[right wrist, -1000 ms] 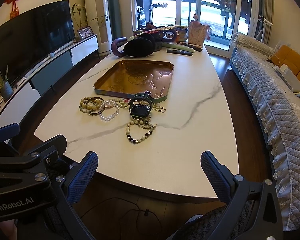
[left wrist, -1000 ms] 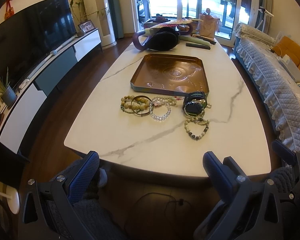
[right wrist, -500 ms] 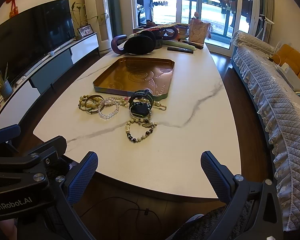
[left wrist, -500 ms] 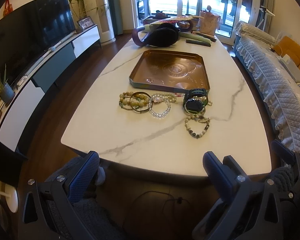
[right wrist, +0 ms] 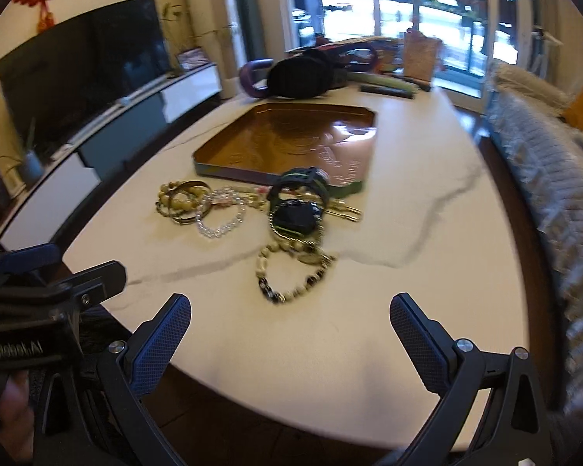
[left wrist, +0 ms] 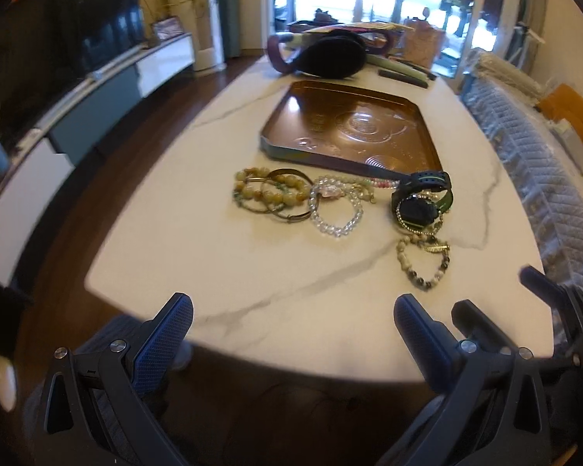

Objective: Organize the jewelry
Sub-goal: 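Grasp the black smartwatch with the right tool while the left tool approaches the silver bangle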

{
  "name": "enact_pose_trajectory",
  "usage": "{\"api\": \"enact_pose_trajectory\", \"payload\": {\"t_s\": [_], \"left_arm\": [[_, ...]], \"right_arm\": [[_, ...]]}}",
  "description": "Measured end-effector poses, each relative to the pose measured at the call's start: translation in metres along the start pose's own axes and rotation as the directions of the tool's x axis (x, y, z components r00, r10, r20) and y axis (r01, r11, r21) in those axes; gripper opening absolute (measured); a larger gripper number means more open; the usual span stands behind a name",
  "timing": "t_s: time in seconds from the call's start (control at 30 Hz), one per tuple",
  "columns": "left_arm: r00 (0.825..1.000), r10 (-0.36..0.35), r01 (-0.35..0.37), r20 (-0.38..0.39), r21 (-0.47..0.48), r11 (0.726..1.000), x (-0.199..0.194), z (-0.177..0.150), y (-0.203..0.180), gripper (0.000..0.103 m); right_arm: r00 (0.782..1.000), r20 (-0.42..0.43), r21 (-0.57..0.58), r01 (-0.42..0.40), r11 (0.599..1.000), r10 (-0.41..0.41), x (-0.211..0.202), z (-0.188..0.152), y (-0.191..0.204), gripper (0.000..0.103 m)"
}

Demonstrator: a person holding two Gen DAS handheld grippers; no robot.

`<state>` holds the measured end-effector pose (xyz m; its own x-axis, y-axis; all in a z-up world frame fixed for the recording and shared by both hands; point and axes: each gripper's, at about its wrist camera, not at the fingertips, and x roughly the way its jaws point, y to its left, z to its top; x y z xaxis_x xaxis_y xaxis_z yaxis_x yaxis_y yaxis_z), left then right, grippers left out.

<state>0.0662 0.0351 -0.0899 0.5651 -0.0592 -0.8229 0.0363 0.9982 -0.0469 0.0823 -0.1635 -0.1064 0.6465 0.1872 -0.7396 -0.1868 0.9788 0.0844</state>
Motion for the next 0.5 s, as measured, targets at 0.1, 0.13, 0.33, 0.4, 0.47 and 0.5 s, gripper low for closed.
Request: {"api": "enact_pose_trajectory", "payload": {"t_s": [0.1, 0.13, 0.33, 0.4, 0.47, 0.5], "left_arm": [[1.0, 0.022, -0.023, 0.014, 0.051, 0.998, 0.02, 0.009, 0.012, 0.103], [0.999, 0.037, -0.038, 0.027, 0.063, 0.997, 0.026, 0.014, 0.016, 0.103], [0.996, -0.057, 0.052, 0.066, 0.068, 0.996, 0.058, 0.053, 0.05, 0.102], [0.996, -0.072, 0.068, 0.055, 0.086, 0.994, 0.07, 0.065, 0.054, 0.088], [0.997, -0.074, 0.07, 0.037, 0.113, 0.991, 0.084, 0.071, 0.055, 0.065], [0.996, -0.08, 0.077, 0.023, 0.113, 0.991, 0.089, 0.073, 0.054, 0.052]], "right_arm": [[1.0, 0.008, -0.074, 0.009, 0.997, -0.008, 0.013, 0.01, -0.003, 0.102], [1.0, 0.001, -0.095, -0.005, 0.995, 0.005, 0.017, 0.017, -0.004, 0.102], [0.997, -0.009, -0.061, -0.08, 0.995, 0.08, 0.03, 0.064, -0.031, 0.102], [0.992, 0.035, -0.066, -0.118, 0.991, 0.12, 0.032, 0.076, -0.037, 0.102], [0.992, 0.058, -0.078, -0.111, 0.991, 0.116, 0.039, 0.08, -0.042, 0.102], [0.991, 0.058, -0.077, -0.118, 0.99, 0.123, 0.043, 0.077, -0.044, 0.102]]}}
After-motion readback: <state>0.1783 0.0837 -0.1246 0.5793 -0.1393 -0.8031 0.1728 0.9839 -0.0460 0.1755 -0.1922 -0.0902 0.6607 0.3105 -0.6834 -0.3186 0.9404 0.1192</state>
